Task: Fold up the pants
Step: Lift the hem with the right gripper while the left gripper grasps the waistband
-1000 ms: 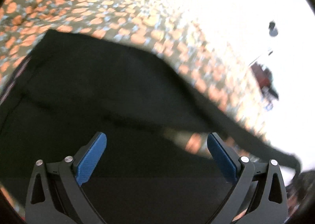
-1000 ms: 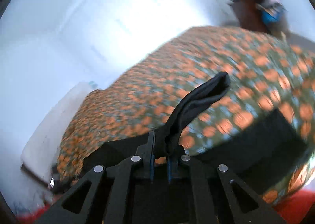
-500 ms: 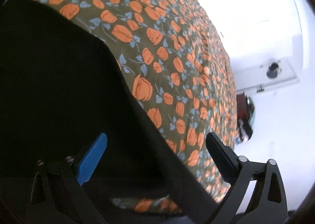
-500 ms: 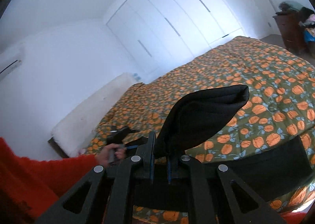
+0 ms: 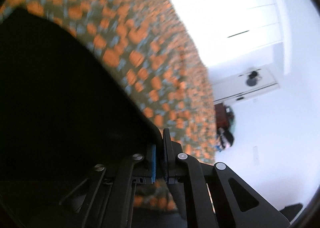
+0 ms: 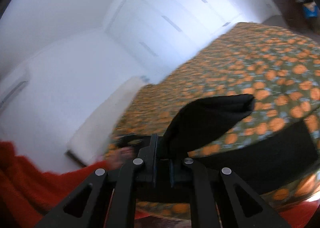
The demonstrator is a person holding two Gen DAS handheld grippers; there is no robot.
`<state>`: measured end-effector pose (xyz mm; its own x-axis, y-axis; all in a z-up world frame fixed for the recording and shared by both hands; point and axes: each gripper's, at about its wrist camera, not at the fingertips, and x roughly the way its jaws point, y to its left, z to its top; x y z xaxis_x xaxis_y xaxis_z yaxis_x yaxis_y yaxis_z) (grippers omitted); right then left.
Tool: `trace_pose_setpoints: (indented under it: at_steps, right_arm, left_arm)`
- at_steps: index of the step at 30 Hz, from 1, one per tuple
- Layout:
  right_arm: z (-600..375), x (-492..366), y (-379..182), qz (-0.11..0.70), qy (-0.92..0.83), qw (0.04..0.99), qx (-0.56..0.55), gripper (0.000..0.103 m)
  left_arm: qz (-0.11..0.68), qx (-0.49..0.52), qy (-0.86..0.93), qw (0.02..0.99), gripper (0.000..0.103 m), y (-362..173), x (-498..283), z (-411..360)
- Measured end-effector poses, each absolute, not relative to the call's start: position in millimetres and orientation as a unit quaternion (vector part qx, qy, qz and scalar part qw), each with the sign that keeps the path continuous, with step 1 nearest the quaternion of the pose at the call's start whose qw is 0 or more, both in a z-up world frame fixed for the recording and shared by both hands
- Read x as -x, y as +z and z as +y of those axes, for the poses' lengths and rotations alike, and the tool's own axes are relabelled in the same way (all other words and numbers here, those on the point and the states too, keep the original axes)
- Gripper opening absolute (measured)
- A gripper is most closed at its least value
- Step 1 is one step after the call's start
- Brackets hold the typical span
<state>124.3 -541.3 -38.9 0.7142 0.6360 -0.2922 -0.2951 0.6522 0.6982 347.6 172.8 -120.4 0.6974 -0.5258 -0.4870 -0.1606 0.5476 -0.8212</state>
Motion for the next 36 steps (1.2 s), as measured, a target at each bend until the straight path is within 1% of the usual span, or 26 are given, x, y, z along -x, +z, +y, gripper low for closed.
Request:
trace_pose_setpoints:
  at_steps: [2,4,5,7,8,10,13,14,16,19,22,24,28,31,36]
  right_arm:
    - [-541,-144,-45,0.274,0.259,0.872,-0.311,0.010]
    - [-536,-163,-44,0.272,0.268,0.871,-0.309,0.010]
    - [-532,-172,-40,0.267,0.277,0.871,-0.305,0.010]
    - [-528,-187,-32,0.262,0.303,0.864,-0.305,0.010]
    - [-529,-193,-32,0.268,0.308,0.862,-0.300,0.010]
    - [-533,-198,-40,0.298,0.294,0.866,-0.275,0.010]
    - [-547,-203,-80,0.368,0.231,0.861,-0.265,0.010]
    - [-558,-202,-103,0.404,0.189,0.855,-0.266,0.010]
    - [-572,-197,-133,0.443,0.133,0.843,-0.274,0.010]
    - [-591,-189,-159,0.474,0.067,0.829,-0.288,0.010]
    - [-606,-181,-170,0.497,0.020,0.815,-0.296,0.010]
    - [-611,-176,-174,0.501,0.013,0.811,-0.301,0.010]
    - [-616,-168,-170,0.490,0.001,0.819,-0.300,0.010]
    - [-619,-162,-162,0.464,-0.009,0.835,-0.297,0.010]
    - [-624,-161,-163,0.460,-0.044,0.832,-0.307,0.010]
  left_arm:
    - [0.336,0.449,-0.120,0.819,0.004,-82,-318,187]
    - [0.288,0.428,-0.119,0.848,0.004,-37,-267,201]
    - [0.271,0.416,-0.116,0.860,0.004,-23,-242,202]
    - [0.260,0.402,-0.108,0.871,0.004,-18,-195,202]
    - [0.266,0.399,-0.103,0.871,0.004,-26,-174,197]
    - [0.322,0.395,-0.081,0.857,0.004,-71,-137,176]
    - [0.413,0.395,-0.072,0.818,0.004,-142,-124,148]
    - [0.432,0.399,-0.067,0.806,0.004,-161,-123,140]
    - [0.459,0.399,-0.064,0.791,0.004,-185,-127,129]
    - [0.469,0.378,-0.080,0.794,0.004,-181,-135,120]
    - [0.467,0.353,-0.093,0.805,0.004,-173,-138,110]
    - [0.460,0.355,-0.098,0.808,0.004,-172,-141,108]
    - [0.455,0.360,-0.100,0.809,0.004,-174,-143,102]
    - [0.461,0.349,-0.110,0.808,0.004,-176,-138,101]
    - [0.479,0.339,-0.117,0.801,0.004,-186,-135,95]
